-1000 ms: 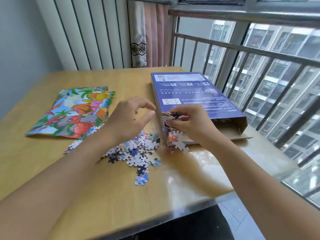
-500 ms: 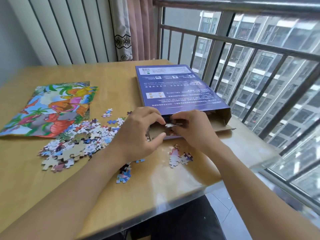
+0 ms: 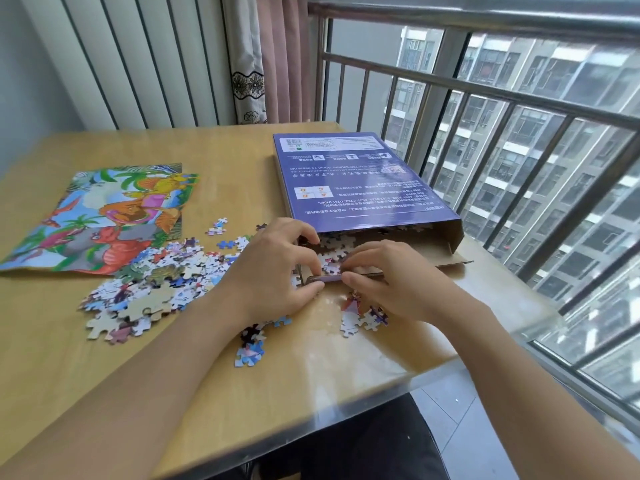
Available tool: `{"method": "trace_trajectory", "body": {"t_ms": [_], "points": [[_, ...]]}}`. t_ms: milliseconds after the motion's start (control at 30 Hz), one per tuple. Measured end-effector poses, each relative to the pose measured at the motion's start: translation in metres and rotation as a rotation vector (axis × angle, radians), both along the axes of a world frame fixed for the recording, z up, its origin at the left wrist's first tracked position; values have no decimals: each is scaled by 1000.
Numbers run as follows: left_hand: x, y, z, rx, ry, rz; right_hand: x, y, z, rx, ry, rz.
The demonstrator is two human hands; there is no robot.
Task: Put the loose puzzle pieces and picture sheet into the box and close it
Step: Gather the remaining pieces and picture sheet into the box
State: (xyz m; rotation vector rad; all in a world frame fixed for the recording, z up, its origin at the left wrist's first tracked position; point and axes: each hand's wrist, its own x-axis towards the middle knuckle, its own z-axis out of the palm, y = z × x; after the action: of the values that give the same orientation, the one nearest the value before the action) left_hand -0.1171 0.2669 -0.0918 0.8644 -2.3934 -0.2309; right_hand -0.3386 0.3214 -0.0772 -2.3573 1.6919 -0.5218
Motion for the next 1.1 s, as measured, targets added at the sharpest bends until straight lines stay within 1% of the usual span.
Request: {"method": "trace_trajectory", "body": {"t_ms": [67, 100, 133, 200, 233, 267, 300, 400, 500, 600, 700, 867, 1033, 1100], "points": [[0, 0, 0, 4, -13, -11, 3, -3, -1, 37, 92, -9], [0, 0, 0, 7, -16, -13, 3, -3, -1, 36, 98, -25], [1, -1, 0, 10, -15, -15, 3, -2, -1, 0, 73, -36], [1, -1, 1, 16, -4, -14, 1, 5, 5, -83, -49, -31], [2, 0, 1, 18, 5, -11, -1, 11, 8, -80, -95, -3], [2, 0, 2, 21, 16, -7, -3, 16, 12, -47, -97, 42], [2, 0, 3, 22, 27, -5, -4, 21, 16, 10, -59, 87], [3, 1, 6, 21, 37, 2, -9, 28, 22, 158, 110, 144], [2, 5, 9, 25, 57, -28, -11, 24, 31, 332, 126, 139], [0, 10, 11, 42, 87, -99, -14, 20, 39, 431, 130, 88], [-2, 16, 13, 72, 41, -168, -16, 23, 38, 405, 104, 30], [-10, 24, 11, 34, -117, -210, -17, 24, 26, 329, 37, 1], [-9, 21, 8, -14, -120, -195, -16, 25, 25, 379, 15, 18], [-8, 21, 7, -5, -111, -195, -15, 24, 27, 351, -65, 55]]}}
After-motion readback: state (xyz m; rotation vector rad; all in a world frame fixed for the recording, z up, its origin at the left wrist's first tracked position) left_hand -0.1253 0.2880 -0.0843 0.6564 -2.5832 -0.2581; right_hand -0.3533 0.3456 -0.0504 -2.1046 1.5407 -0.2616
